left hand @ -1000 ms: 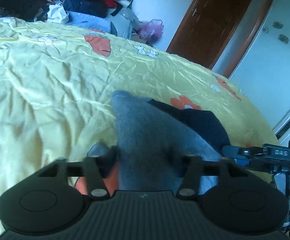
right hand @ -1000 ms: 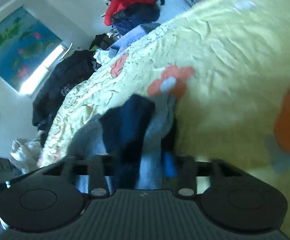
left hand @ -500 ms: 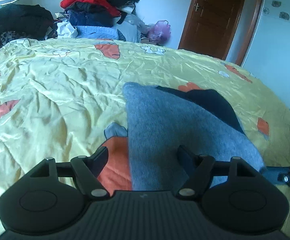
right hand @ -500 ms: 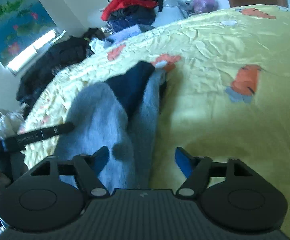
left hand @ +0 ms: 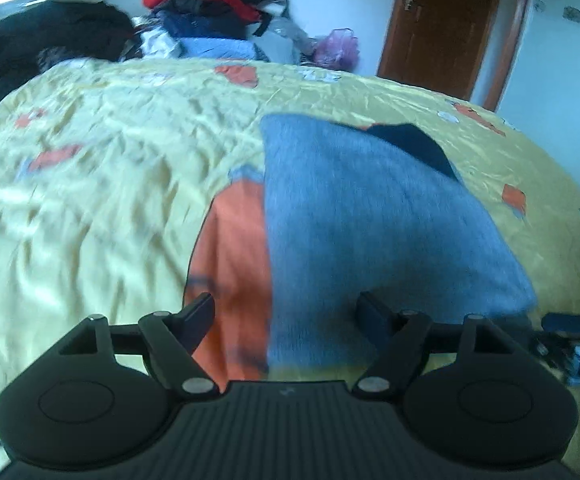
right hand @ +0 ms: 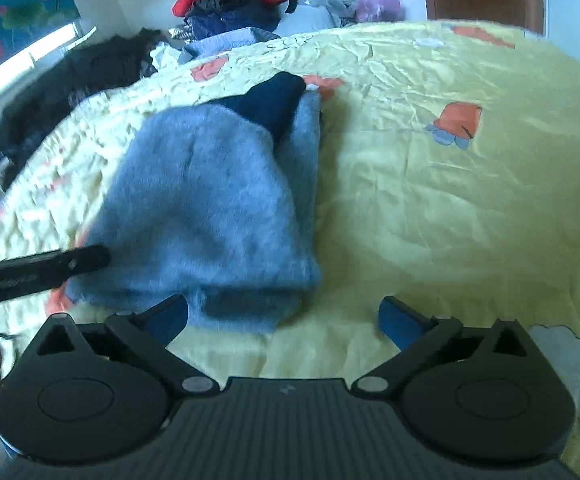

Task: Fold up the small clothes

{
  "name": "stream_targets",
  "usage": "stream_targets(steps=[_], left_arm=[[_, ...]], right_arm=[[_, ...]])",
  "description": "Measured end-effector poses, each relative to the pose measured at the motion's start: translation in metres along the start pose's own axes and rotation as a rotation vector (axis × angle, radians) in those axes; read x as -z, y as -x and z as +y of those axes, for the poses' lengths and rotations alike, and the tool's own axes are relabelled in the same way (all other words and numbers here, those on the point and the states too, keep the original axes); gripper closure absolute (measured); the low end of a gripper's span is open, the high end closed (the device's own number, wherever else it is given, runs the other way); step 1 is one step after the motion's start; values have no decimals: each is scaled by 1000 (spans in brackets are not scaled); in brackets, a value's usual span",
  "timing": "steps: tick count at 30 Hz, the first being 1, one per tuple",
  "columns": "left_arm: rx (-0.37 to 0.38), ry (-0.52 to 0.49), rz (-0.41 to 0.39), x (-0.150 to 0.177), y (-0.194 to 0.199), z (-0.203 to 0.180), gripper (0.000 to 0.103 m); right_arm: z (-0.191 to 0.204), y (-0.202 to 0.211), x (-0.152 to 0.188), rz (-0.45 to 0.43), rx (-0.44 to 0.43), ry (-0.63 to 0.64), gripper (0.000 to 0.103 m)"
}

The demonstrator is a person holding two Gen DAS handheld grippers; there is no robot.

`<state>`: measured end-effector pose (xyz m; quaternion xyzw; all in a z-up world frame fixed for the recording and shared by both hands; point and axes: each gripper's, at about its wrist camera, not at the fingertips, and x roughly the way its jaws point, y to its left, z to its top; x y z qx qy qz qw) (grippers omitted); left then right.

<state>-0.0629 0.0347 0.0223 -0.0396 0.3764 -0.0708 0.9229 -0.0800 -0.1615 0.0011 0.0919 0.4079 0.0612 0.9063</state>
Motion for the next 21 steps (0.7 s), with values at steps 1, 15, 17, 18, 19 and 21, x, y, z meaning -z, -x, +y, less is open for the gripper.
stream_targets(steps=[1,15,17,18,19,21], left_arm=[[-4,7,-3,7,4,-1,24],[-51,-65,30,31,6,-16,8],[-57,-56,36,31,4,-18,4],[-76,-53,38,31,3,-18,2],[-90,-51,41,31,2,-19,0],[-105,-55,42,31,1,-18,0]], right_arm=[[3,1,2,-4,18,5,0],[29,4,21,28,75,49,0],[34,-1,20,33,110,61,0],[36,-3,18,43,121,68,0],[38,-6,16,52,134,76,0],[40,-8,17,52,150,87,0]])
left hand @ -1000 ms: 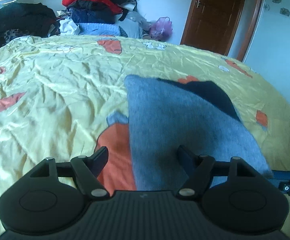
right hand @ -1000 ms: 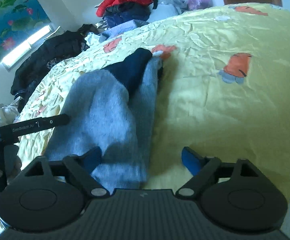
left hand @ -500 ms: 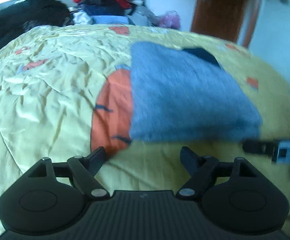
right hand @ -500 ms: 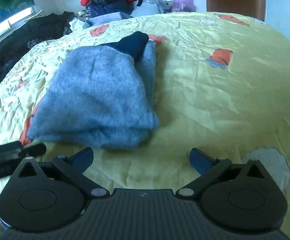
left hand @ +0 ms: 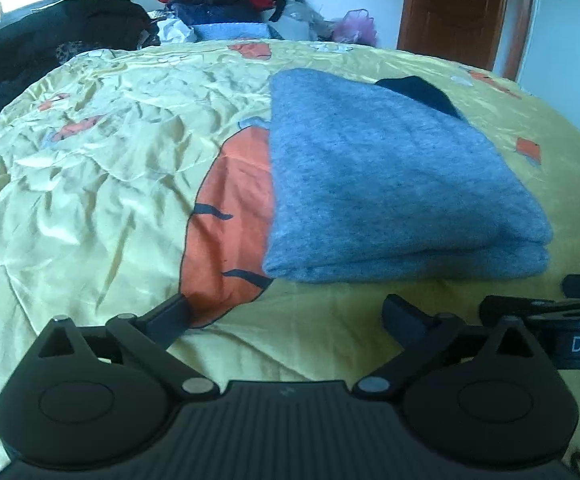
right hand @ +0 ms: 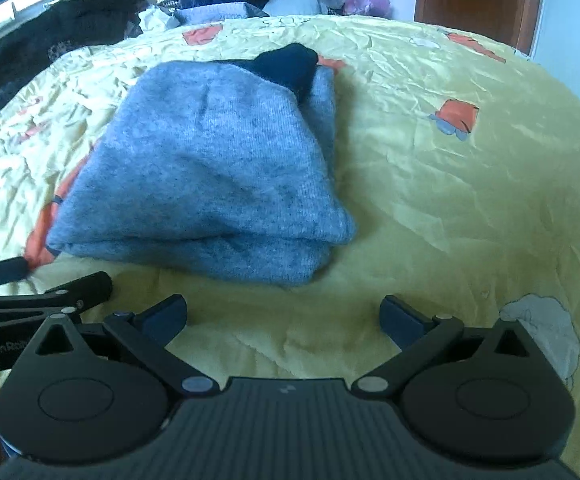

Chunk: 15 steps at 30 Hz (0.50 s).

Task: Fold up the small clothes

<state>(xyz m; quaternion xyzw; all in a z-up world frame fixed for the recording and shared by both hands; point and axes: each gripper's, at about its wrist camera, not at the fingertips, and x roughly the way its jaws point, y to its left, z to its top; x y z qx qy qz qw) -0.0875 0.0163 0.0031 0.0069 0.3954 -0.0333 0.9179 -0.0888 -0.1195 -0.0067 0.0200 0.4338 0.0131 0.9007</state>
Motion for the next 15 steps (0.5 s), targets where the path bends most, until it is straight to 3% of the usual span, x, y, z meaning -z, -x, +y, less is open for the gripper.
stream_targets(steps=[5,15], left_arm=[[-30,-1,12,0,-1,0,0],[-30,-1,53,-3,-1,3,0]], right_arm=[[4,0,8,-43,39,6,0],[4,-2,6,-40,59,-2,0]])
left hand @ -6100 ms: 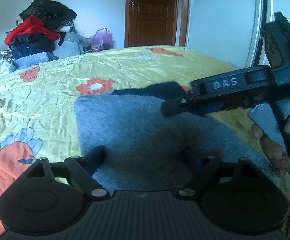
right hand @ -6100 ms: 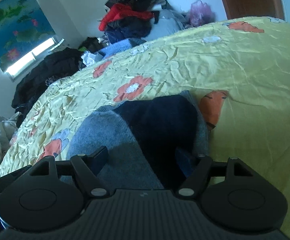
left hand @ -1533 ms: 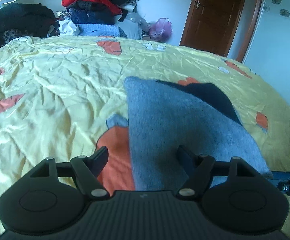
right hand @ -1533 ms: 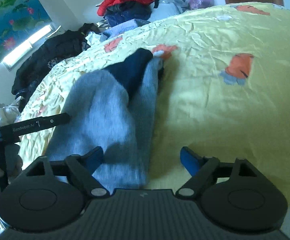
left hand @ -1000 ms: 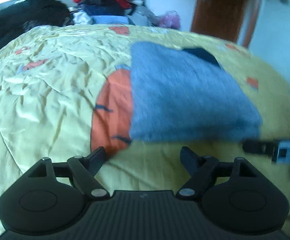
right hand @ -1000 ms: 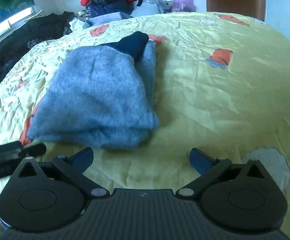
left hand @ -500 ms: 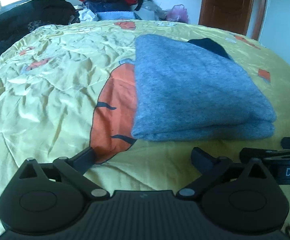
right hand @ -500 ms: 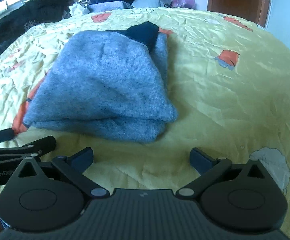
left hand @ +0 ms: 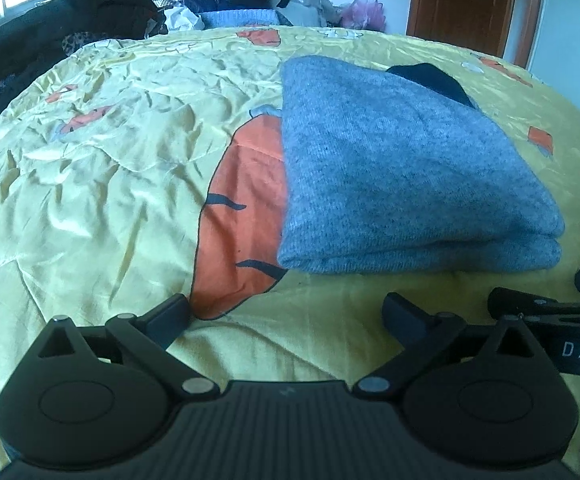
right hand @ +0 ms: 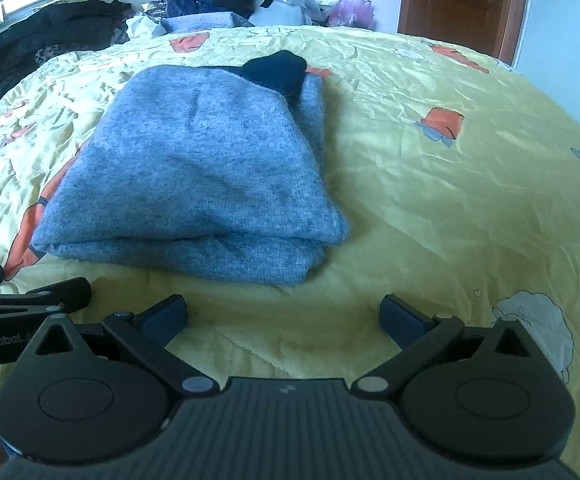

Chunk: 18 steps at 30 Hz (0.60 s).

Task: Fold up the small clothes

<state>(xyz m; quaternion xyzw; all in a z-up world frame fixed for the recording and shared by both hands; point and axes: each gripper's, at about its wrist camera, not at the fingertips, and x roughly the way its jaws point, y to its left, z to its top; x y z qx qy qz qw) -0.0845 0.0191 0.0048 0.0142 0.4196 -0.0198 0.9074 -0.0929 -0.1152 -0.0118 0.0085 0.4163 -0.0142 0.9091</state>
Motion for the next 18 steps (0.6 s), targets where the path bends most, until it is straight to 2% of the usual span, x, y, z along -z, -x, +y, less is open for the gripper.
stream_targets(steps=[8,18], left_arm=[[-8,9,-19,2,1,-1,0],[-6,7,13,-2,-1,0,0]], right_arm=[[1,0,1,2,10,1,0],[0,-1,0,2,10,1,0]])
